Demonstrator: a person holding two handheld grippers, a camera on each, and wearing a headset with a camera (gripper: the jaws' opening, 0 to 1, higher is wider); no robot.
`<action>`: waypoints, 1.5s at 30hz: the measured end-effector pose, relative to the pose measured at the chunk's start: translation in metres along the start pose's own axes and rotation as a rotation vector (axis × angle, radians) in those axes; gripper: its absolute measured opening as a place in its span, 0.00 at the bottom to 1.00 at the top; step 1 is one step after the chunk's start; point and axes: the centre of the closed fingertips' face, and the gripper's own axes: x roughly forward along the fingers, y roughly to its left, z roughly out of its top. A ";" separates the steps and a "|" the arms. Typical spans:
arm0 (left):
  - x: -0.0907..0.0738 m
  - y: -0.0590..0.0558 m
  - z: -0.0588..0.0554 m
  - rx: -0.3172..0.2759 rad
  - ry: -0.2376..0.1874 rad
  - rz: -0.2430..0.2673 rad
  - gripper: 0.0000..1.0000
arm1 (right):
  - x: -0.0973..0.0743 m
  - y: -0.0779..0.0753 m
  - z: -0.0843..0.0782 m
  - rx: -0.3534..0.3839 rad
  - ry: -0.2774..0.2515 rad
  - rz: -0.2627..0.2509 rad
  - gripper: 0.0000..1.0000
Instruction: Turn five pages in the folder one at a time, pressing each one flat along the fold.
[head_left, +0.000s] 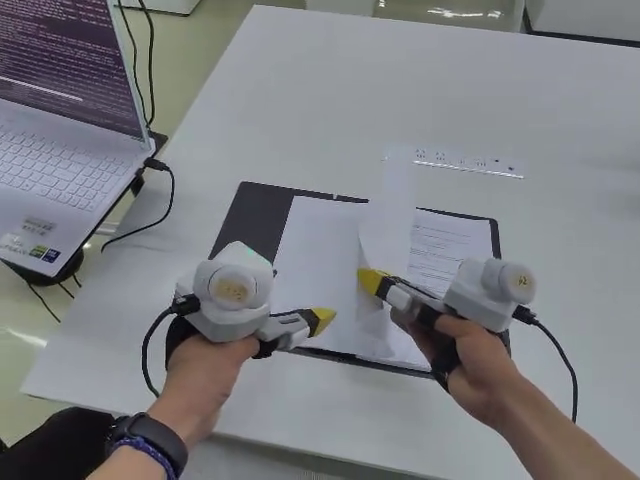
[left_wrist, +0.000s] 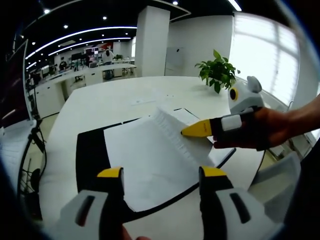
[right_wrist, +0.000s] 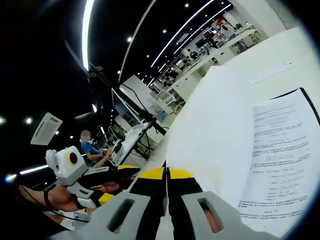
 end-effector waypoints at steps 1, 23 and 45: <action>-0.002 0.002 -0.001 -0.004 0.000 0.006 0.60 | 0.003 0.001 -0.002 0.000 0.005 0.004 0.00; -0.028 0.026 -0.019 -0.056 -0.001 0.044 0.63 | 0.058 0.014 -0.047 0.056 0.109 0.037 0.00; -0.052 0.048 -0.028 -0.072 0.015 0.073 0.65 | 0.102 -0.009 -0.090 0.141 0.154 -0.029 0.00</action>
